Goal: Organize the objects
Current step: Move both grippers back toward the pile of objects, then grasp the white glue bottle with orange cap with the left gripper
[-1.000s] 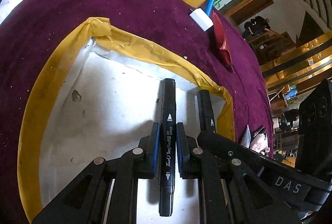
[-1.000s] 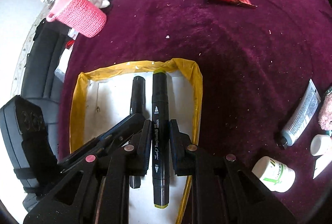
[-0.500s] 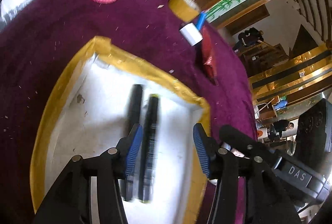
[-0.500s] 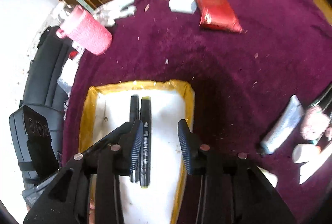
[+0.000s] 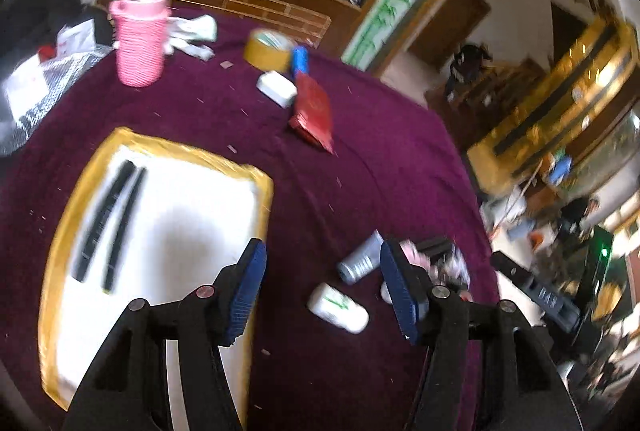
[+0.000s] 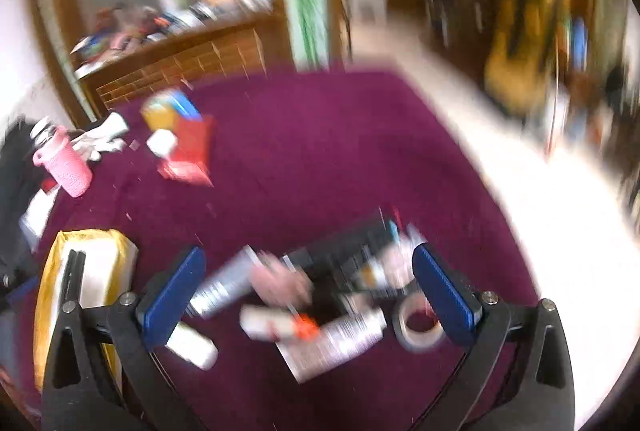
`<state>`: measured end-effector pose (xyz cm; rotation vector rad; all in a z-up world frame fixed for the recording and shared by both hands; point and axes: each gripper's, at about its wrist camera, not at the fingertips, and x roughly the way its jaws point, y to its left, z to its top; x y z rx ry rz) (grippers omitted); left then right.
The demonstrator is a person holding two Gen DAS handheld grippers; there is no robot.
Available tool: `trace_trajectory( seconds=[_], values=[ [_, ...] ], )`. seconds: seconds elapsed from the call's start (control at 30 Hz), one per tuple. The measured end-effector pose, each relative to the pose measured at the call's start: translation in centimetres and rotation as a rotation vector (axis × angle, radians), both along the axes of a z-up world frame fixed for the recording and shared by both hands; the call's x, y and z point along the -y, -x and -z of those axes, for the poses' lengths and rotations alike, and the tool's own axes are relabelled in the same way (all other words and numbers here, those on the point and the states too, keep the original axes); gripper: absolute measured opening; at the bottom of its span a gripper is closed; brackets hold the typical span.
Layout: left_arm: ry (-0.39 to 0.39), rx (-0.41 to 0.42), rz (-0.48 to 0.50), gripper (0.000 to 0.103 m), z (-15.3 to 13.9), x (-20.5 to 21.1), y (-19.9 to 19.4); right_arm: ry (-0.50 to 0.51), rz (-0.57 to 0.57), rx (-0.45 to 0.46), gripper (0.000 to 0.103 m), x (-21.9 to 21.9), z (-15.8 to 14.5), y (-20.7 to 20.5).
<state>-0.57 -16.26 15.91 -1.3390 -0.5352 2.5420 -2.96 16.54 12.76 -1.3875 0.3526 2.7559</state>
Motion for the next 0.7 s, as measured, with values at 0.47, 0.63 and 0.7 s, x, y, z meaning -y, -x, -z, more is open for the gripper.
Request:
trace_trajectory(
  seconds=[0.47,0.63,0.7],
  values=[
    [0.188,0.065,0.276,0.053,5.4,-16.0,0.6,0.059,0.129,0.09,0.103,-14.8,3.6,-4.0],
    [0.264,0.038,0.479,0.053,7.0,-19.5,1.6,0.06,0.136,0.121,0.103,-16.8,4.7,-4.8],
    [0.3,0.054,0.532,0.053,8.0,-20.5,2.1,0.059,0.132,0.132,0.103,-17.1,5.0,-4.9]
  ],
)
